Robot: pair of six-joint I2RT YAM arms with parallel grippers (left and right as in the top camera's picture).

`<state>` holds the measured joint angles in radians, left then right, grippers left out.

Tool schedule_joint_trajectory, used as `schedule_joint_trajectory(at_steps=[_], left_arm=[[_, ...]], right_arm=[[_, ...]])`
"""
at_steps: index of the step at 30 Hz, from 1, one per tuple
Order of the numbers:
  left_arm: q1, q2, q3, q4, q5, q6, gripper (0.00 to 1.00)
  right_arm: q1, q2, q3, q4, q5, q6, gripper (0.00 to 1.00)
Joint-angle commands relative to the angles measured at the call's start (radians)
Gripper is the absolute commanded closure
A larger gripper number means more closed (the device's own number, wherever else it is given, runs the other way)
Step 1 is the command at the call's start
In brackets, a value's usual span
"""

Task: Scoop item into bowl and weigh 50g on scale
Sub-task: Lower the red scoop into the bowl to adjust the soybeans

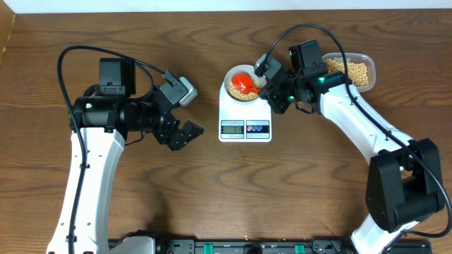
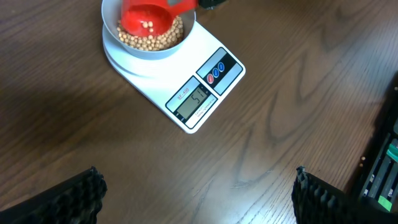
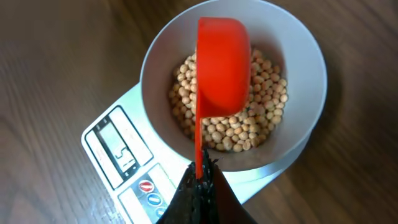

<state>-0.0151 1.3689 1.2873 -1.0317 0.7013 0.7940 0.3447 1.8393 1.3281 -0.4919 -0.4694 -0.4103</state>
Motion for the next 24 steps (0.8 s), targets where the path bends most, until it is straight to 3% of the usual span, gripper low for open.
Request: schedule_joint_trajectory(at_steps=[1, 24], left_arm=[[0.003, -0.011, 0.006, -0.004, 0.013, 0.017, 0.02], [0.003, -0.011, 0.006, -0.004, 0.013, 0.017, 0.02]], right_arm=[[0.01, 0.012, -0.002, -0.006, 0.002, -0.013, 0.99], [-0.03, 0.012, -0.002, -0.02, -0.175, 0.085, 0.99]])
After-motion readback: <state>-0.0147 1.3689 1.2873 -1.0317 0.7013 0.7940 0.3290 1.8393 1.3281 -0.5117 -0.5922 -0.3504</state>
